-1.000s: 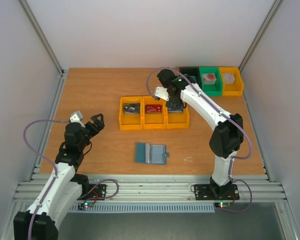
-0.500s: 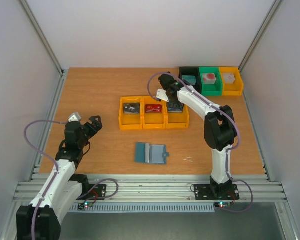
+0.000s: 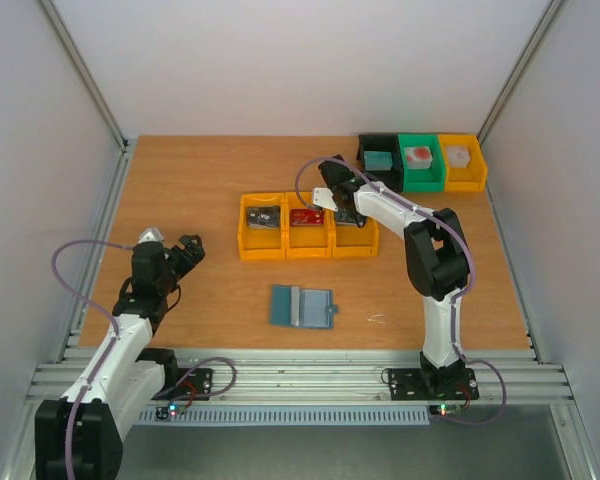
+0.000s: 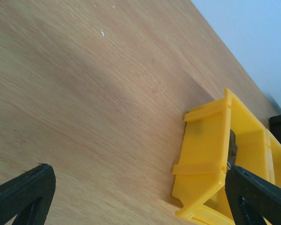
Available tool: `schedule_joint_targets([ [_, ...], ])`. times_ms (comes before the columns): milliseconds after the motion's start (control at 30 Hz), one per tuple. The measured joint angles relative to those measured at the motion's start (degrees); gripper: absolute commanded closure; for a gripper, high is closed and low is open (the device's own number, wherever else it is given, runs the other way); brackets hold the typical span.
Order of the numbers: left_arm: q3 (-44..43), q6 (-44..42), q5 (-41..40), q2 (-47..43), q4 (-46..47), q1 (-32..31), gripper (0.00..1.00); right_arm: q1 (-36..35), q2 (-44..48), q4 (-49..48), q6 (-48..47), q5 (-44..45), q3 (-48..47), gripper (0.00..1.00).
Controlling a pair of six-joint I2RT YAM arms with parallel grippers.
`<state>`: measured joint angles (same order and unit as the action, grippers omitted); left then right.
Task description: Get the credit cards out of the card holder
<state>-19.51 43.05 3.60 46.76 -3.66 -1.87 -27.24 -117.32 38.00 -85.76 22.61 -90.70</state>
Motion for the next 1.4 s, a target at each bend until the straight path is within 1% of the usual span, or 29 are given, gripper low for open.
schedule_joint_targets([
  [200, 0.0, 0.0, 0.0, 0.2, 0.0, 0.0, 0.01, 0.4, 0.0, -5.2, -2.3, 0.1, 3.3, 0.86],
  [267, 0.0, 0.0, 0.0, 0.2, 0.0, 0.0, 0.01, 0.4, -0.1, -6.1, -2.9, 0.2, 4.0, 0.81],
  [400, 0.0, 0.0, 0.0, 0.5, 0.0, 0.0, 0.01, 0.3, -0.1, -8.2, -3.8, 0.5, 5.3, 0.64],
  [533, 0.0, 0.0, 0.0, 0.5, 0.0, 0.0, 0.01, 0.3, -0.1, -9.1, -4.2, 0.7, 6.3, 0.41],
  [600, 0.0, 0.0, 0.0, 0.5, 0.0, 0.0, 0.01, 0.4, -0.1, -9.3, -4.3, 0.8, 6.8, 0.37],
  [933, 0.0, 0.0, 0.0, 0.6, 0.0, 0.0, 0.01, 0.6, 0.8, -9.1, -3.0, 0.9, 6.8, 0.28],
  [1167, 0.0, 0.0, 0.0, 0.6, 0.0, 0.0, 0.01, 0.7, 6.0, -6.4, 0.1, -1.9, 7.0, 0.28],
  [1400, 0.0, 0.0, 0.2, 0.6, 0.0, 0.0, 0.01, 0.7, 11.6, -3.0, 7.1, -6.0, 7.0, 0.3],
])
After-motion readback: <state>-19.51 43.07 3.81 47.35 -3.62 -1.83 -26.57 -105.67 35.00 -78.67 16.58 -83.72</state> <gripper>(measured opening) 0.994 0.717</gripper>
